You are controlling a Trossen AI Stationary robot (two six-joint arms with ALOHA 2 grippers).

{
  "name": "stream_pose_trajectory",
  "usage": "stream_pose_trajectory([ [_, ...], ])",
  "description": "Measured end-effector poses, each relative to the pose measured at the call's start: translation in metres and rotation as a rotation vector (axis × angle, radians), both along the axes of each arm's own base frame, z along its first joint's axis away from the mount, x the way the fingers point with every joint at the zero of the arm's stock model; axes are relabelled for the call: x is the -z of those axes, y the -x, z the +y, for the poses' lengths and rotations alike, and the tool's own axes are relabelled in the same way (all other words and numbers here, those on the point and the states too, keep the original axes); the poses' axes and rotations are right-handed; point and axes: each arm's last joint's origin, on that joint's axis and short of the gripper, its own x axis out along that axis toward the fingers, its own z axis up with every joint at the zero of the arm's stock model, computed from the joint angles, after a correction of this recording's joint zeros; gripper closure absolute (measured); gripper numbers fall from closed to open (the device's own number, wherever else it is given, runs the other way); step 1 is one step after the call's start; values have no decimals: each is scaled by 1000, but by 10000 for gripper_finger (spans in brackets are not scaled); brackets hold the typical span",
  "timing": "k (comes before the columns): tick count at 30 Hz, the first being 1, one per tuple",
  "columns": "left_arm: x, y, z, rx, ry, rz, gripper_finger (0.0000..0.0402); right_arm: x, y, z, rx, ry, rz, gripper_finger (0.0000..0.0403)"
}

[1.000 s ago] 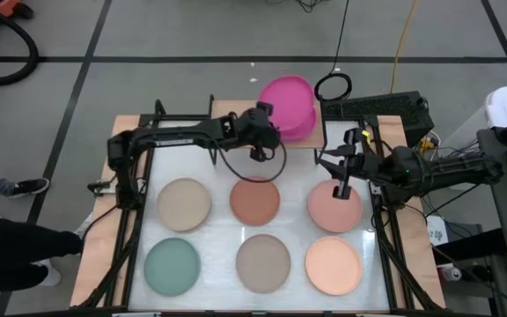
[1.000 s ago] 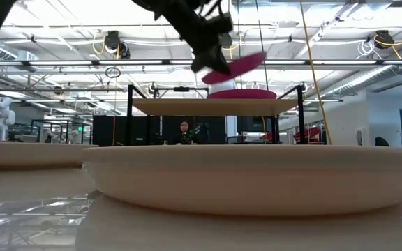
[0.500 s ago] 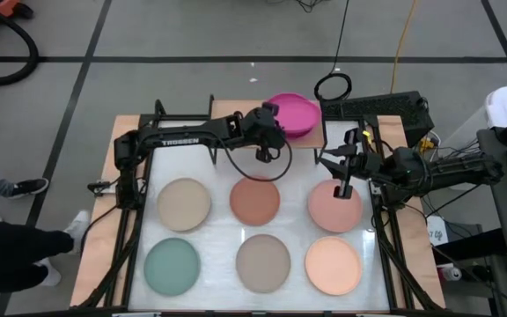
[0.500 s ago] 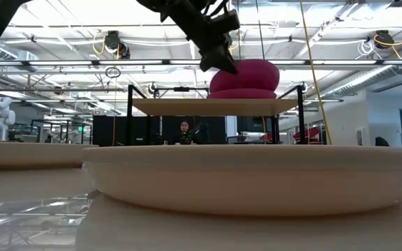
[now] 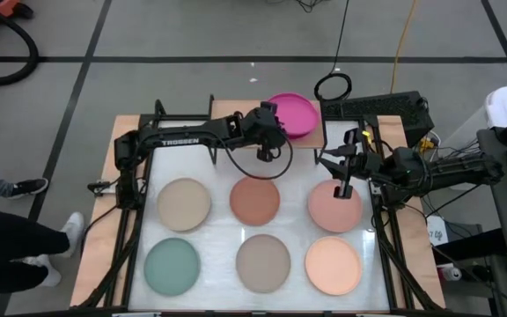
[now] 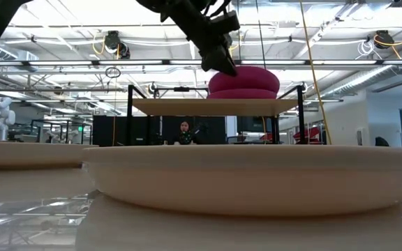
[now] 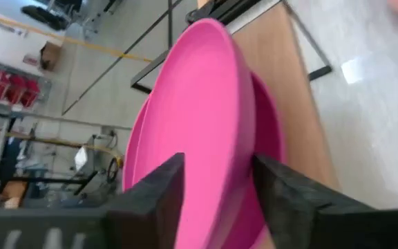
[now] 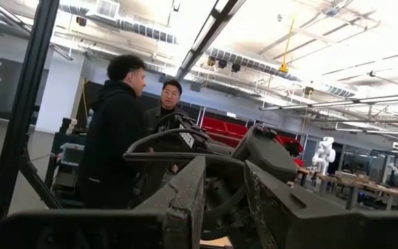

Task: Place and stack plates onto a shelf
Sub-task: Stack the pink plate on top of pink plate on the shelf, then stack the light brown plate on top of the pink plate on the shelf

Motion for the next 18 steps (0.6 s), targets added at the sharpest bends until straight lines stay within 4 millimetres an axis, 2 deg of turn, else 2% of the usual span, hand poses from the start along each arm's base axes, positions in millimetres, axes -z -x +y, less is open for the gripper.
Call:
stream_pose_trajectory([
  [4, -9, 5, -3, -135, -86, 1, 182, 1, 0, 0, 0, 1, 13, 319],
  [8, -44, 25, -14, -174, -82, -86, 175, 4, -2, 0, 10, 17, 49, 319],
  [14, -108, 81, -36, -162, 99, -281, 174, 7, -2, 0, -3, -15, 80, 319],
  [18, -128, 127, -48, -152, 280, -344, 174, 12, -4, 0, -13, -42, 129, 319],
])
